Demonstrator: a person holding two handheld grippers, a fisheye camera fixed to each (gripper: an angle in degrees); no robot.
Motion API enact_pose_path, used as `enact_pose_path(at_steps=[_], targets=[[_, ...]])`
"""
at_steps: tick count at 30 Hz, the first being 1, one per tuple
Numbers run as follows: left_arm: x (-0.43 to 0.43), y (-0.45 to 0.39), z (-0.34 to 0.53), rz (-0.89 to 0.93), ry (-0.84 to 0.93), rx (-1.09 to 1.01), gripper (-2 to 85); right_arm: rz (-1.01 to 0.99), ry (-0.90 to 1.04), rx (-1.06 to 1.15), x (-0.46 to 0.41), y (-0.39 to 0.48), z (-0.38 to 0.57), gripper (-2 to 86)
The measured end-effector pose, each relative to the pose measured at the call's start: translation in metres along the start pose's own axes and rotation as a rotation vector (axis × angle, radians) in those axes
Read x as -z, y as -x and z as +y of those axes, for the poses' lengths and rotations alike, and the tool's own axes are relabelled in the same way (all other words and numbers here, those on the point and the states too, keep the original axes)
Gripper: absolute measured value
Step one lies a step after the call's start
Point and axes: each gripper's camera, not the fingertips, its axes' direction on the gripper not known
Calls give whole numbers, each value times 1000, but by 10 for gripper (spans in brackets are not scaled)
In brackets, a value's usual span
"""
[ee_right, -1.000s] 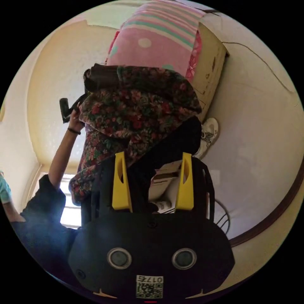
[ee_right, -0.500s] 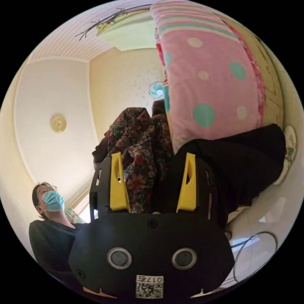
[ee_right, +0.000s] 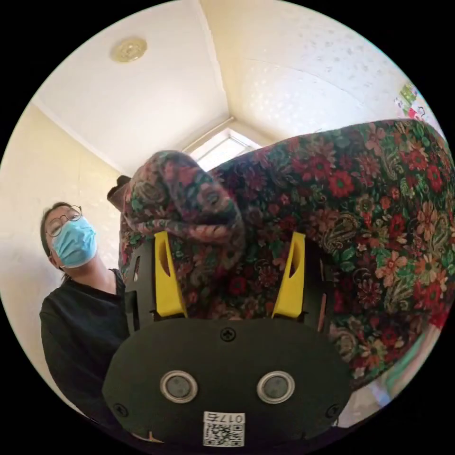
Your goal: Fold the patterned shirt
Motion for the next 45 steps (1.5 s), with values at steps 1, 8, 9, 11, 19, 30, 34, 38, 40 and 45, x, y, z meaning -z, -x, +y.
enact_pose_path(at_steps=[1,8,9,11,19,30,34,38,40,45], targets=[[14,-11,-8,-53,-30,-15,49,-97,-53,21,-22,7,13,324],[93,-77,-51,-660,-166,-132,50,-379,77,118,-81,88,39,70],[101,-83,-60,-715,-148,-148,50,-303,80,153,-79,104,35,67],[105,-89,-70,-734,-114,-176,50,-22,153,371,-86,179,1,59],[22,-89,-145,-905,-168,-352,49,601,103,843,-189,381,-125,48],[-128,-35,-233,-1033,-253,-558,50,956,-345,1094,-273,387,-139,57],[-190,33,-228,-1141,-227,-574,51,1118,-349,988,-293,285,-196,61],[-273,191,-221,-1181,77,-402,52,1426,-209,660,-285,87,-319,74],[-325,346,-181,-1085,536,-124,59,1656,-52,378,-256,-27,-349,95],[-262,459,-28,-980,828,250,42,1622,139,104,-148,-223,-263,139]])
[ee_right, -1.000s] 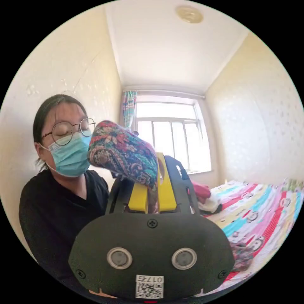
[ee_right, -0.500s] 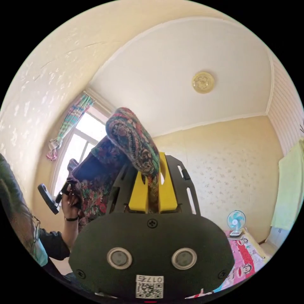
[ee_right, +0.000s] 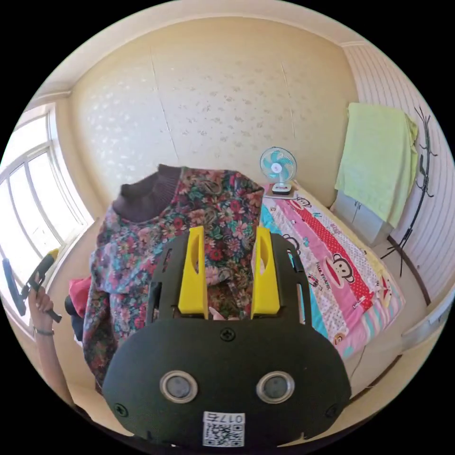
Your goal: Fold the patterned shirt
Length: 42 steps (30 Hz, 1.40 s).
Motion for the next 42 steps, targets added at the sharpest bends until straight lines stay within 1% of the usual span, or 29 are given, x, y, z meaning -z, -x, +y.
enact_pose_path(at_steps=[2,3,4,5,7,8,9,11,13,15,17,18,19,21,22,23,25,26,28,29,31,32,34,35,37,39,40,41,42], targets=[[-30,13,68,18,15,-80,41,-53,216,55,-95,-21,88,140],[-55,18,115,52,87,-129,43,-58,271,58,-118,-25,114,141],[-79,21,167,117,184,-157,49,-71,398,50,-162,-31,170,142],[-90,22,194,158,229,-160,53,-73,519,34,-201,-34,225,145],[-120,21,295,319,389,-92,63,-27,579,40,-236,-32,295,147],[-123,21,318,345,418,-56,67,28,366,110,-223,-24,324,146],[-122,20,358,390,443,16,75,66,293,118,-217,-22,335,145],[-102,21,405,439,391,137,88,107,245,56,-206,-21,351,138],[-62,21,446,473,241,284,109,111,219,-14,-187,-21,355,135],[-39,12,463,487,184,323,116,85,129,-90,-164,-22,368,136],[-38,-5,463,510,248,279,122,-18,-28,-125,-148,-20,400,140],[-50,-20,457,529,358,221,128,-39,-42,-115,-150,-18,408,140],[-69,-38,453,516,513,164,134,-64,-15,-78,-160,-15,422,142],[-98,-64,455,469,712,80,136,-59,19,-44,-175,-14,434,144],[-111,-77,458,458,770,58,100,-65,5,-32,-176,-16,434,146],[-114,-80,458,460,771,71,83,-77,34,-36,-180,-20,429,145],[-106,-81,441,515,694,137,29,-92,78,-36,-185,-27,422,144],[-99,-80,434,544,658,140,24,-91,88,-24,-184,-30,420,142],[-55,-70,389,687,464,148,12,-54,55,-27,-177,-36,422,136],[-40,-65,374,722,392,163,10,-19,3,-50,-169,-41,424,131],[20,-34,299,853,54,260,5,14,-48,-87,-158,-47,420,115],[30,-28,276,873,8,270,4,32,-78,-102,-152,-50,417,109],[61,-26,186,791,-88,143,4,46,-139,-97,-147,-51,418,108],[66,-29,166,769,-111,98,4,53,-151,-87,-149,-51,420,112],[64,-40,104,754,-169,21,6,69,-109,-81,-162,-50,424,118],[45,-44,81,686,-210,42,10,56,-22,-108,-177,-54,423,127],[25,-50,79,572,-222,42,16,31,41,-132,-187,-58,420,133],[13,-55,81,504,-211,38,19,31,96,-150,-197,-61,417,138],[-15,-64,91,398,-134,25,27,37,120,-154,-202,-62,415,140]])
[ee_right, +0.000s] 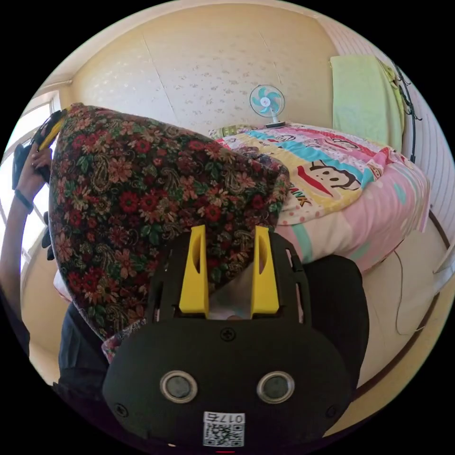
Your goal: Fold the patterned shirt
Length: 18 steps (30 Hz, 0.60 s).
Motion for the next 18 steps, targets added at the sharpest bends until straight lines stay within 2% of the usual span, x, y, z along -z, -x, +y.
enact_pose_path(at_steps=[4,7,10,13,15,18], targets=[[-56,20,95,-43,388,107,53,-30,10,13,2,5,-5,148],[-29,29,175,-55,385,200,59,-190,9,24,15,14,1,159],[23,27,229,-50,329,284,59,-375,198,81,17,37,7,176],[76,15,266,-69,282,294,44,-432,345,188,19,78,29,192],[95,14,276,-86,270,306,42,-416,386,306,18,111,43,200],[109,23,279,-65,243,350,15,-202,402,528,3,176,58,211]])
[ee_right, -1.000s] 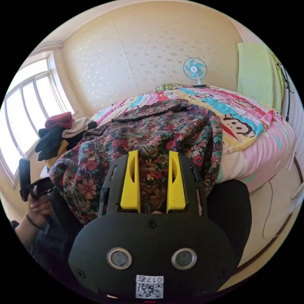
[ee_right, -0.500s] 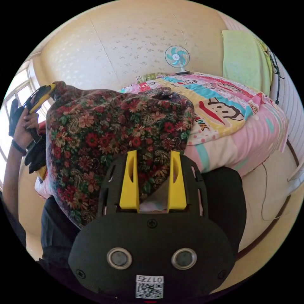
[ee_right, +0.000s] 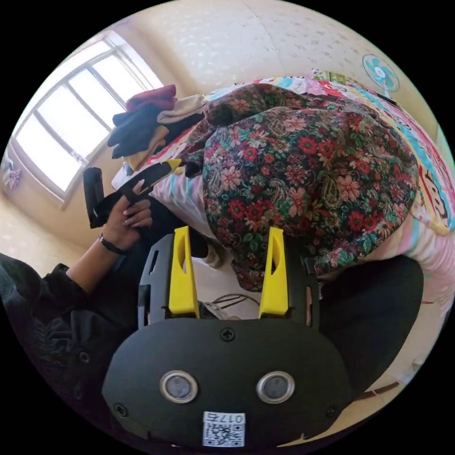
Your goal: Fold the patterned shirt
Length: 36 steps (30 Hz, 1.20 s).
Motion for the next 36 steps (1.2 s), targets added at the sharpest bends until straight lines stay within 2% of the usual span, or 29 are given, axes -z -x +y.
enact_pose_path(at_steps=[2,4,6,7,9,11,12,14,15,16,17,19,23,24,26,28,30,32,34,36], targets=[[4,2,1,26,-37,13,0,290,55,91,-32,35,-21,191],[5,-8,7,20,-64,-35,-6,452,107,146,-47,48,-31,160],[3,-21,9,-7,-45,-120,-4,431,116,148,-31,44,-36,122],[4,-29,11,-16,-38,-166,-1,346,88,144,-6,34,-37,97],[7,-36,15,20,-46,-190,3,218,-13,139,46,14,-33,78],[11,-39,19,103,-62,-197,10,83,-237,21,141,-25,-20,61],[12,-39,21,145,-72,-195,17,43,-288,-22,166,-37,-16,56],[9,-40,21,170,-66,-192,34,-64,-539,-113,261,-76,8,35],[5,-41,19,174,-46,-195,49,-37,-619,-139,282,-84,17,31],[0,-43,17,179,-23,-202,58,95,-733,-227,316,-100,33,22],[-3,-44,16,184,-12,-208,63,253,-748,-355,337,-119,43,20],[-12,-49,14,212,26,-226,67,308,-662,-473,352,-147,50,21],[-22,-56,18,147,71,-205,91,-95,-504,-358,315,-165,47,68],[-24,-59,19,128,76,-214,99,-132,-442,-343,302,-161,42,85],[-27,-61,20,134,97,-229,100,-249,-159,-223,240,-122,15,140],[-32,-59,18,132,121,-220,100,-332,39,-59,196,-70,1,161],[-35,-57,17,130,136,-207,100,-266,241,83,157,-17,-3,174],[-37,-54,17,130,151,-188,100,92,534,238,104,33,8,186],[-35,-53,17,135,147,-179,96,247,699,277,82,43,21,188],[-31,-52,16,137,136,-181,89,163,694,228,98,35,21,170]])
